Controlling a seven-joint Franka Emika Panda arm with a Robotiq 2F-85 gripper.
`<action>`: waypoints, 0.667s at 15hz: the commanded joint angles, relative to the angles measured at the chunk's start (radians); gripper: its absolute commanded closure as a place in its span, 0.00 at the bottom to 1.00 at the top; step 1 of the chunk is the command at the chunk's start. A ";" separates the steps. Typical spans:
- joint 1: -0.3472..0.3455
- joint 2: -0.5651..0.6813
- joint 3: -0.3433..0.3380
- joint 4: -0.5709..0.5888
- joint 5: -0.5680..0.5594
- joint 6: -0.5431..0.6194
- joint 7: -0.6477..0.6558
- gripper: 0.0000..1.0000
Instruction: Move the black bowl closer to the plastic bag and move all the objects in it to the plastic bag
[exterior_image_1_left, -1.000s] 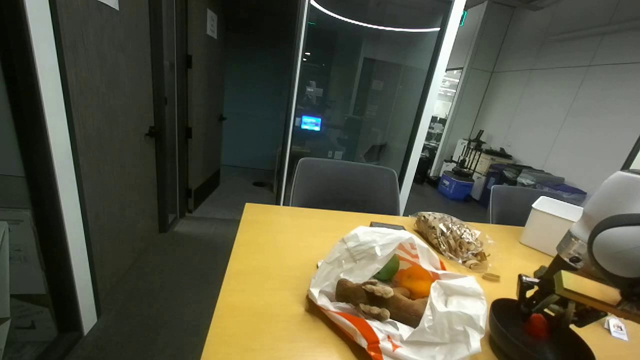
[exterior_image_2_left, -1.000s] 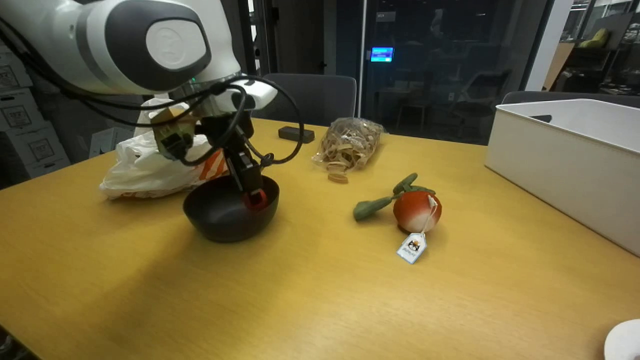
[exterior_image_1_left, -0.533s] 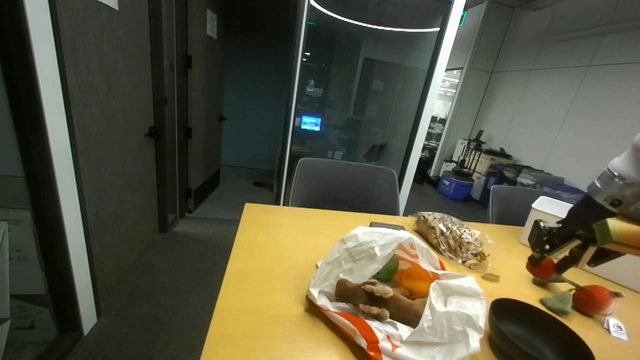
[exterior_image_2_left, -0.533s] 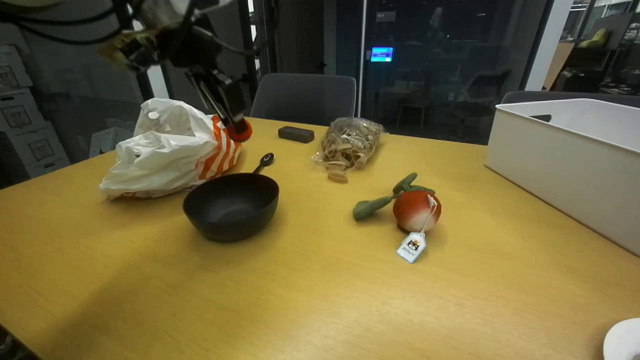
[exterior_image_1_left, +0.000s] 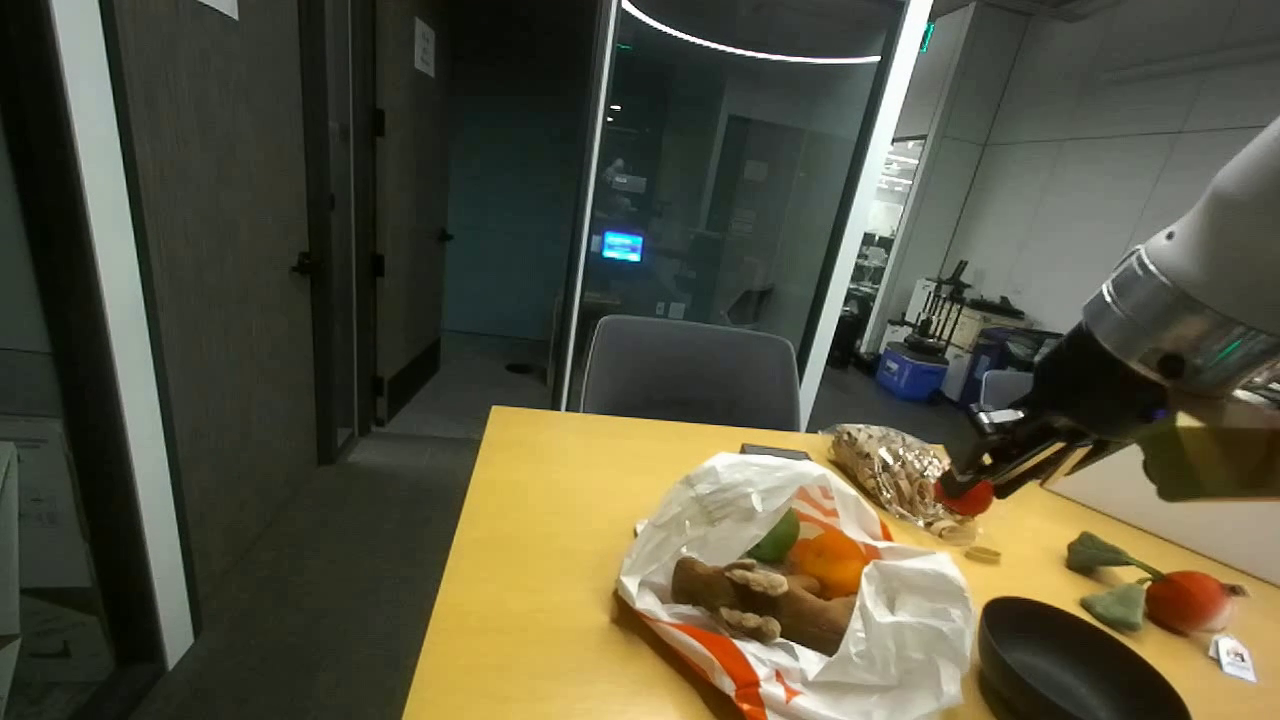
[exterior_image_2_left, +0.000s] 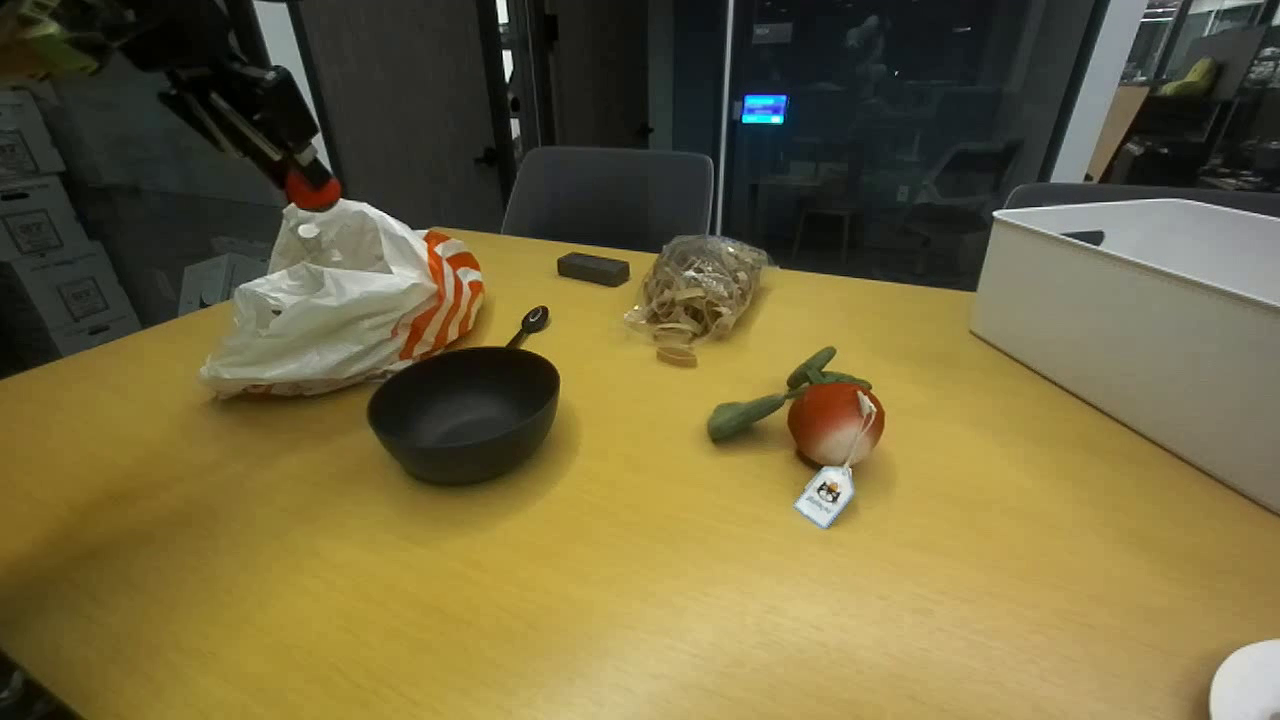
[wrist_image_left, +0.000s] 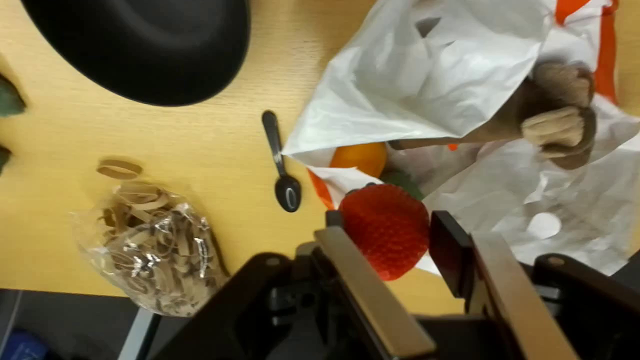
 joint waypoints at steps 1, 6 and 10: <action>-0.014 0.074 0.109 0.046 -0.066 0.062 0.017 0.78; -0.097 0.209 0.228 0.141 -0.229 0.090 0.105 0.78; -0.178 0.332 0.269 0.236 -0.389 0.060 0.195 0.78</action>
